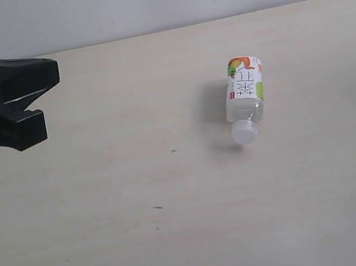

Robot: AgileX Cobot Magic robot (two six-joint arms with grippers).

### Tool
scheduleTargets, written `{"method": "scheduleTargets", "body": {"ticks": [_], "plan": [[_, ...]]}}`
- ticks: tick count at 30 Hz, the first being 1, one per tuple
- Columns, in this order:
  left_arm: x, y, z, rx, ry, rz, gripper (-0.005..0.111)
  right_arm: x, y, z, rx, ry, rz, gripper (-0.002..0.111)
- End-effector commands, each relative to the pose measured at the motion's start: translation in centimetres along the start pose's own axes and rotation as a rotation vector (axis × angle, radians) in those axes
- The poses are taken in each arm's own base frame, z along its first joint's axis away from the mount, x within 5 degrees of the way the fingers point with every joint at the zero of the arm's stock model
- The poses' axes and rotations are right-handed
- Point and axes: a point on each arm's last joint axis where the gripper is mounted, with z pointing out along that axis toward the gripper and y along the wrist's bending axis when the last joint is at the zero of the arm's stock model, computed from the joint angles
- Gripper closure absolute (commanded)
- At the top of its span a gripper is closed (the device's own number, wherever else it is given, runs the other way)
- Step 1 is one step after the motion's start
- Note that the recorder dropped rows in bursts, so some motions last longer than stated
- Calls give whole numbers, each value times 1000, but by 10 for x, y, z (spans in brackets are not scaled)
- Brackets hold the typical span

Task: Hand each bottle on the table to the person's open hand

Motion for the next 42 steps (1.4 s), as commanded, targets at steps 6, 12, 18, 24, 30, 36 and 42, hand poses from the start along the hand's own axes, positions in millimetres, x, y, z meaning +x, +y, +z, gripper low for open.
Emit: {"method": "scheduleTargets", "body": {"ticks": [6, 12, 18, 24, 30, 36, 42], "plan": [[1, 0, -2, 3, 0, -2, 106, 0, 0, 0, 1, -10, 0, 108], [1, 0, -2, 3, 0, -2, 106, 0, 0, 0, 1, -10, 0, 108], [1, 0, -2, 3, 0, -2, 106, 0, 0, 0, 1, -10, 0, 108], [1, 0, -2, 3, 0, -2, 106, 0, 0, 0, 1, -10, 0, 108], [1, 0, -2, 4, 1, -2, 106, 0, 0, 0, 1, -12, 0, 108], [1, 0, -2, 5, 3, -2, 106, -4, 1, 0, -9, -57, 0, 108], [1, 0, -2, 5, 3, -2, 106, -6, 1, 0, -13, -78, 0, 108]]}}
